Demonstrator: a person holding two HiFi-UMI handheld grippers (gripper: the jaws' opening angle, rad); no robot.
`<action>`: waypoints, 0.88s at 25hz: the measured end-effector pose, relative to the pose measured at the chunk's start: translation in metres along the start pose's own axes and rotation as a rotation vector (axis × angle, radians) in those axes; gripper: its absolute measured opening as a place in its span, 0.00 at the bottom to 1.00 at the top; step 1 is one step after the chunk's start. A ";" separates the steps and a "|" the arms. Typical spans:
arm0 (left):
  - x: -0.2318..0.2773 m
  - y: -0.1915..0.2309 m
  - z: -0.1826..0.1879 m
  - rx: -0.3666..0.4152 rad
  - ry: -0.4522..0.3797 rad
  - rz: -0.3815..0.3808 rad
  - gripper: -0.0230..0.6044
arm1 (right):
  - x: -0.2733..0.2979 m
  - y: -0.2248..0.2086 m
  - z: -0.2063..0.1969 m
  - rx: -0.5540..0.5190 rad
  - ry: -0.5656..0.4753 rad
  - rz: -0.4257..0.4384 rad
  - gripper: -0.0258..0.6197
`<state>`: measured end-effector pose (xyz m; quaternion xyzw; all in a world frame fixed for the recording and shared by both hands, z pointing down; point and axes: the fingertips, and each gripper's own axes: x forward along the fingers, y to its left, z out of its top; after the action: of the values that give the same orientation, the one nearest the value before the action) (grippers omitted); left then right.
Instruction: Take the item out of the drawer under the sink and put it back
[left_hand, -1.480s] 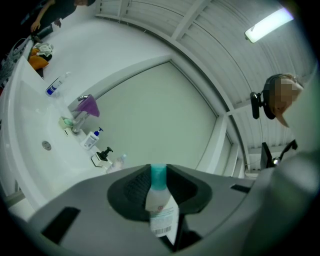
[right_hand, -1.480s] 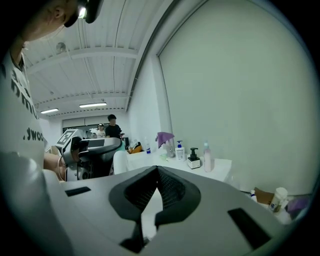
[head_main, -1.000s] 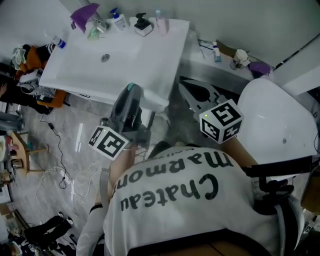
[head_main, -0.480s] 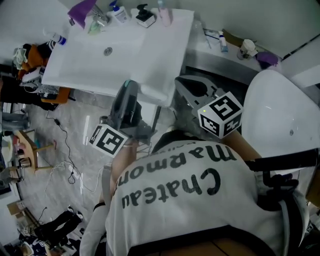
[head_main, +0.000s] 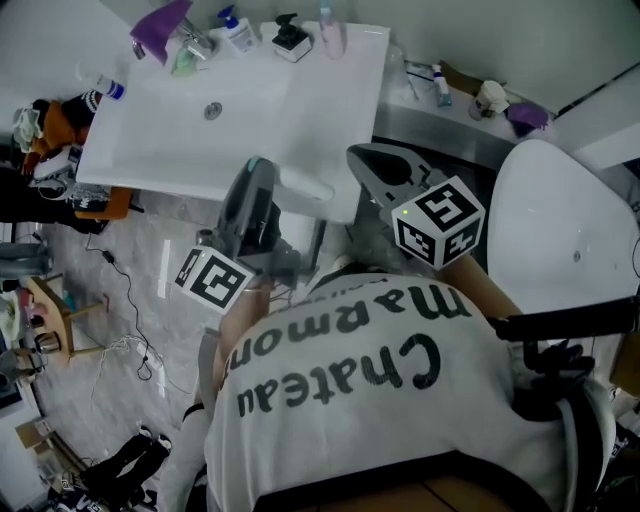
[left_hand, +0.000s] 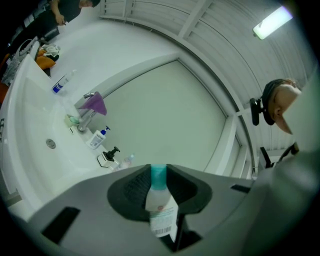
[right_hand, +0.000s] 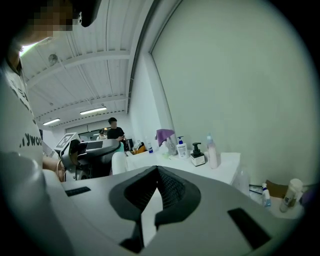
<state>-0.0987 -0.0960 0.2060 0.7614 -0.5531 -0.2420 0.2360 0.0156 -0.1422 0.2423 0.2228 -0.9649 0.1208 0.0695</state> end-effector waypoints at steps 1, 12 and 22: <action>0.000 0.002 0.003 0.005 0.004 -0.005 0.19 | 0.003 0.001 0.001 0.002 0.002 -0.004 0.06; 0.015 0.039 0.011 -0.012 0.033 -0.037 0.19 | 0.030 -0.006 -0.005 0.005 0.029 -0.069 0.06; 0.020 0.047 0.014 -0.009 -0.003 -0.018 0.19 | 0.042 0.005 -0.008 -0.037 0.057 -0.047 0.06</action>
<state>-0.1368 -0.1293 0.2227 0.7650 -0.5456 -0.2475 0.2363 -0.0230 -0.1528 0.2567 0.2404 -0.9591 0.1073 0.1038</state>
